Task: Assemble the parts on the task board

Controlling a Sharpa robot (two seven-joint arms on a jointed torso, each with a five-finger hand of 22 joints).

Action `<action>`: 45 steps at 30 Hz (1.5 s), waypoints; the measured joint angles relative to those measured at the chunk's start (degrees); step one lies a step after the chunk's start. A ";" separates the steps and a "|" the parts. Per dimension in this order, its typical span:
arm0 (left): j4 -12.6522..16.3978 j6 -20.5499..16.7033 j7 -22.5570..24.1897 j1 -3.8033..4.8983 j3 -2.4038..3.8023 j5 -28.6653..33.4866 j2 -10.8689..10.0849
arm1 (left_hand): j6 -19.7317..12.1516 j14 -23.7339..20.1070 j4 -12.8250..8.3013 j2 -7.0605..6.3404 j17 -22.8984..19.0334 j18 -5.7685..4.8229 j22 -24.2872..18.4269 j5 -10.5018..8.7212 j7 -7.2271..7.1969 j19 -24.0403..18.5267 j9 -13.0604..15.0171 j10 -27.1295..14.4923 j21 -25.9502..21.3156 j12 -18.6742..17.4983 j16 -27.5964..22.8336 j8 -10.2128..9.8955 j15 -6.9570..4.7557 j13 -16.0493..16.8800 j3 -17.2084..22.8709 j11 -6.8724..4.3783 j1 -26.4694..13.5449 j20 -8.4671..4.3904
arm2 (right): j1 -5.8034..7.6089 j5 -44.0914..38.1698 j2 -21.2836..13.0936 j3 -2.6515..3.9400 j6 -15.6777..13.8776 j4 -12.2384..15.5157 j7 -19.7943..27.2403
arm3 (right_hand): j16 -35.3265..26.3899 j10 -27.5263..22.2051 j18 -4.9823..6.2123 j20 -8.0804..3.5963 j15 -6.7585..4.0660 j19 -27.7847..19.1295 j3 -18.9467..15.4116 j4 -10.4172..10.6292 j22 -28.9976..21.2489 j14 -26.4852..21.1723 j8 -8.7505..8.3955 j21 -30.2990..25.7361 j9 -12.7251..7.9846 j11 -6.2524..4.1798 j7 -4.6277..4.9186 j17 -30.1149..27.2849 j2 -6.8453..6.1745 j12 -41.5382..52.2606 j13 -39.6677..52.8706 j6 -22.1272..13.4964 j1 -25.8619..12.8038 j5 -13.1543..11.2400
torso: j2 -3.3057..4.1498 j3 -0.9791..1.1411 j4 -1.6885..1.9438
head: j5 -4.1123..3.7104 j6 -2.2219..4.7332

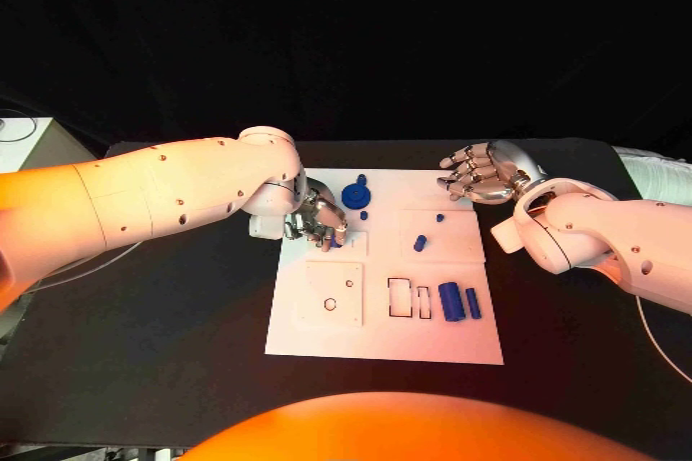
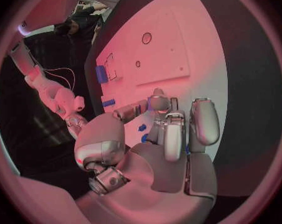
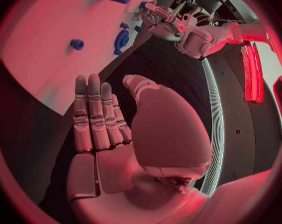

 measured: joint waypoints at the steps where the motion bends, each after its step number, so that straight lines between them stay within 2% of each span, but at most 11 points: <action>1: -0.05 0.07 0.00 0.00 0.00 0.09 0.00 | 0.10 0.00 0.00 0.00 0.00 0.00 0.00 0.00 0.09 0.00 0.08 0.11 0.00 0.22 0.00 -0.15 0.00 0.22 0.00 0.11 0.00 0.00 | 0.00 0.00 0.00 0.00 0.00 0.00 0.01 | 0.00 0.00 0.00 0.00 0.00 0.00 0.00 0.00 0.00 0.00 0.00 0.00 0.00 0.00 0.00 0.04 0.00 0.00 0.00 0.00 0.00 0.00 | 0.00 0.00 -0.01 | 0.01 0.00; 14: -1.11 0.75 0.00 -0.02 0.03 0.97 0.46 | 0.67 0.03 -0.01 -0.15 0.00 0.01 0.00 0.01 -0.07 0.00 0.25 0.39 0.22 0.40 0.00 -0.36 0.01 0.61 -0.01 -0.20 0.16 0.00 | -0.04 0.05 0.07 -0.01 0.00 0.02 0.33 | 0.00 -0.09 0.00 0.00 0.00 0.00 0.00 0.00 -0.05 0.00 0.00 0.00 0.00 -0.10 0.18 0.04 0.00 0.00 -0.05 -0.18 0.00 0.00 | 0.03 0.10 -0.04 | 0.02 0.00; 16: -1.36 0.86 0.00 -0.02 0.03 1.04 0.62 | 0.71 0.30 -0.01 -0.15 0.00 0.00 0.00 0.90 -0.11 0.00 0.25 0.39 0.21 0.40 0.00 -0.36 0.28 0.61 -0.01 -0.20 0.16 0.00 | -0.04 0.05 0.07 -0.01 0.00 0.03 0.38 | 0.00 -0.17 0.00 0.00 0.00 0.00 0.00 0.00 -0.06 0.00 0.00 0.00 0.00 -0.18 0.18 0.04 0.00 0.00 -0.07 -0.18 0.00 0.00 | 0.02 0.12 -0.04 | -0.01 0.00; 19: -1.85 1.14 0.00 -0.02 0.01 1.13 0.97 | 0.76 0.41 -0.01 -0.16 0.00 0.00 0.00 1.10 -0.13 0.00 0.28 0.51 0.21 0.40 0.00 -0.36 0.24 0.61 -0.01 -0.32 0.16 0.00 | -0.04 0.06 0.09 -0.01 0.00 0.05 0.47 | 0.00 -0.17 0.00 0.00 0.00 0.00 0.00 0.00 -0.06 0.00 0.00 0.00 0.00 -0.18 0.18 0.03 0.00 0.00 -0.07 -0.18 0.00 0.00 | 0.01 0.13 -0.01 | -0.02 0.00; 23: -2.91 1.80 -0.09 -0.01 -0.02 1.36 1.77 | 0.95 0.42 -0.08 -0.16 0.00 0.00 0.03 1.18 -0.16 0.00 0.32 0.70 0.21 0.38 0.00 -0.36 0.23 0.61 -0.08 -0.51 0.16 0.00 | -0.04 0.06 0.16 -0.01 -0.01 0.10 0.60 | 0.00 -0.18 0.00 0.00 0.00 0.00 0.00 0.00 -0.06 0.00 0.00 0.00 0.00 -0.18 0.18 0.03 0.00 0.00 -0.07 -0.18 0.00 0.00 | -0.03 0.13 0.02 | 0.08 0.00; 28: -4.81 3.00 -0.29 0.07 -0.10 1.80 3.09 | 1.15 0.64 -0.09 -0.36 0.00 0.00 0.05 2.26 -0.34 0.00 0.36 0.82 0.21 0.37 0.00 -0.36 0.45 0.60 -0.09 -0.63 0.36 0.00 | -0.04 0.07 0.23 -0.01 -0.01 0.14 0.73 | 0.00 -0.17 0.00 0.00 0.00 0.00 0.00 0.00 -0.06 0.00 0.00 0.00 -0.05 -0.18 0.18 0.03 0.00 0.00 -0.07 -0.18 0.00 0.00 | -0.03 0.10 -0.03 | 0.17 0.00; 34: -7.06 4.71 -0.37 0.19 -0.17 2.53 4.71 | 1.27 0.64 -0.11 -0.34 0.00 0.00 0.04 2.28 -0.46 -0.01 0.34 0.85 0.21 0.37 0.00 -0.36 0.44 0.60 -0.11 -0.65 0.34 0.00 | -0.05 0.08 0.26 -0.01 -0.02 0.17 0.82 | -0.22 -0.17 0.00 0.00 0.21 0.00 0.00 0.00 -0.05 -0.21 0.00 0.00 -0.05 -0.18 0.18 0.09 0.00 0.00 -0.07 -0.18 0.00 0.00 | 0.00 0.07 -0.07 | 0.20 0.00; 45: -10.79 8.78 -0.54 0.55 -0.68 3.67 7.17 | 1.76 0.64 -0.18 -0.21 0.00 0.00 0.04 2.28 -0.95 0.20 0.29 1.34 0.21 0.25 0.01 -0.36 0.45 0.68 -0.18 -0.95 0.21 -0.21 | -0.05 0.09 0.28 -0.01 -0.02 0.38 0.92 | -0.22 -0.17 0.00 0.00 0.21 0.00 0.00 0.00 -0.05 -0.21 0.00 0.00 -0.04 -0.18 0.18 0.08 0.00 0.00 -0.07 -0.18 0.00 0.00 | -0.02 0.11 -0.04 | 0.06 0.00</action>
